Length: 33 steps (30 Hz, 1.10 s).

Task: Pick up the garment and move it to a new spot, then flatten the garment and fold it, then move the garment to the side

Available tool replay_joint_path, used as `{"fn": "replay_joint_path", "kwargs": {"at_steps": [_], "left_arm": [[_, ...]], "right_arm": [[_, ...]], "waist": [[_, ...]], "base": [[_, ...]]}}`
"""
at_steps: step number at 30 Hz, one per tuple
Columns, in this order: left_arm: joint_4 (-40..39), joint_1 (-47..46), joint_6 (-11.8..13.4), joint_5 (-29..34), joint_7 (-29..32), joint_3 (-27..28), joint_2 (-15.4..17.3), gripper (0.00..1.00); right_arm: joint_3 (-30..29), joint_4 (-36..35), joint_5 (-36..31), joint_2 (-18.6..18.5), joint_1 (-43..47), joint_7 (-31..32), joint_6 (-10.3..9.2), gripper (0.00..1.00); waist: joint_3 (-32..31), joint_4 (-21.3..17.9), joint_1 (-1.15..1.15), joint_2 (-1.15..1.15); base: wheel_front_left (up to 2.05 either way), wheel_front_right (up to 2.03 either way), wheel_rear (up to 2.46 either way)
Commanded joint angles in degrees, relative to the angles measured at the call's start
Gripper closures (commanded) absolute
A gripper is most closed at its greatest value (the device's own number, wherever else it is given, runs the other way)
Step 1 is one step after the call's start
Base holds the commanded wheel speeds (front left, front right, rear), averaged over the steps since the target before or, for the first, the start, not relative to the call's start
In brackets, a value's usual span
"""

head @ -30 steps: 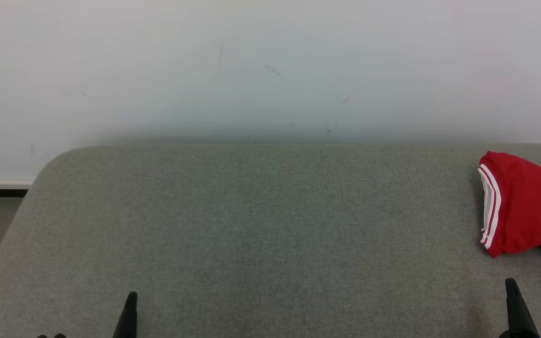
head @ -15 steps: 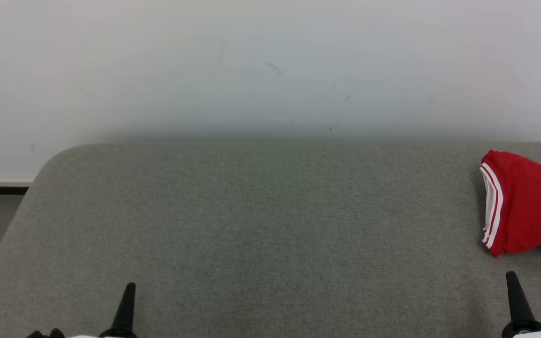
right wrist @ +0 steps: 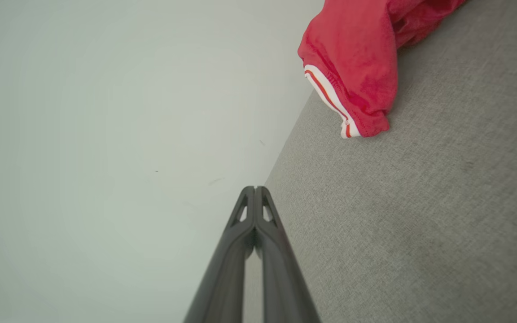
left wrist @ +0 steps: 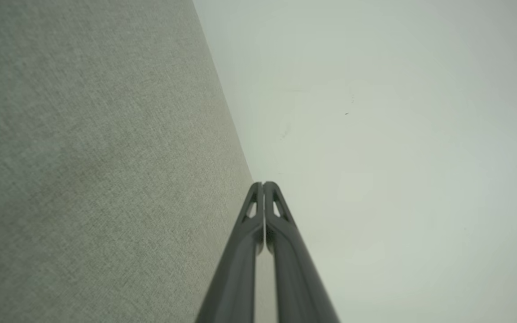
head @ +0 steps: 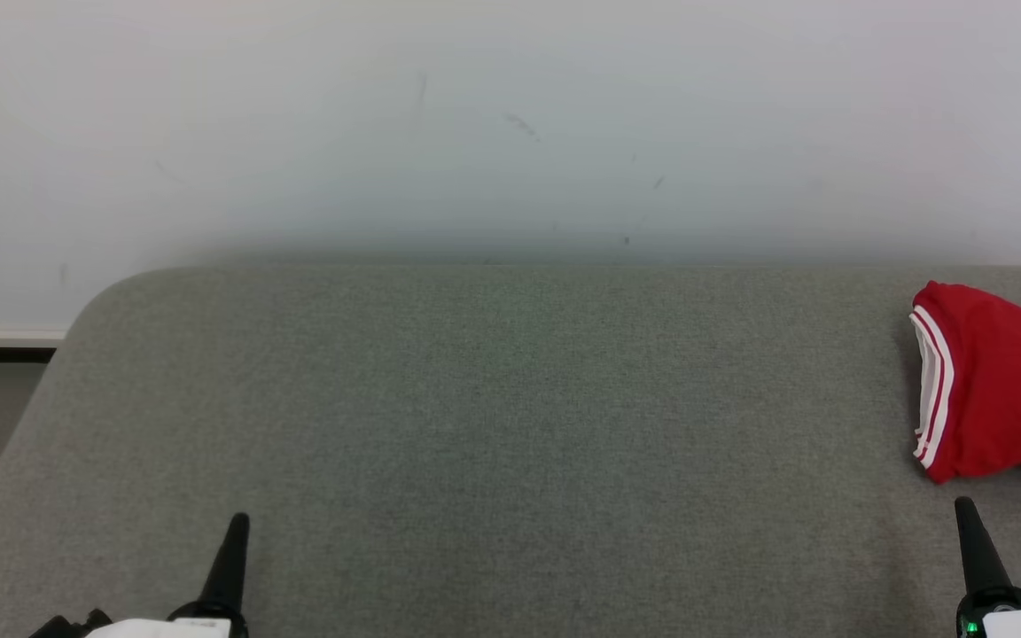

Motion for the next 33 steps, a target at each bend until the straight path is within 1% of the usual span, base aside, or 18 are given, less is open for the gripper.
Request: {"fn": "replay_joint_path", "kwargs": {"at_steps": [1, 33], "left_arm": [[0.0, -1.0, -0.5, -1.3, 0.4, 0.4, 0.4, 1.00], [1.3, -4.0, -2.6, -15.1, 4.3, 2.9, 0.0, 1.00]], "right_arm": [[-0.2, 0.0, 1.3, 0.0, -0.9, 0.2, 0.02, 1.00], [-1.1, 0.5, 15.3, 0.4, -3.3, 3.8, 0.02, 1.00]], "waist": [[0.0, 0.0, 0.00, 0.00], [0.8, 0.5, 0.00, 0.00]], "base": [[0.00, 0.00, 0.00], [0.00, 0.00, 0.00]]}}
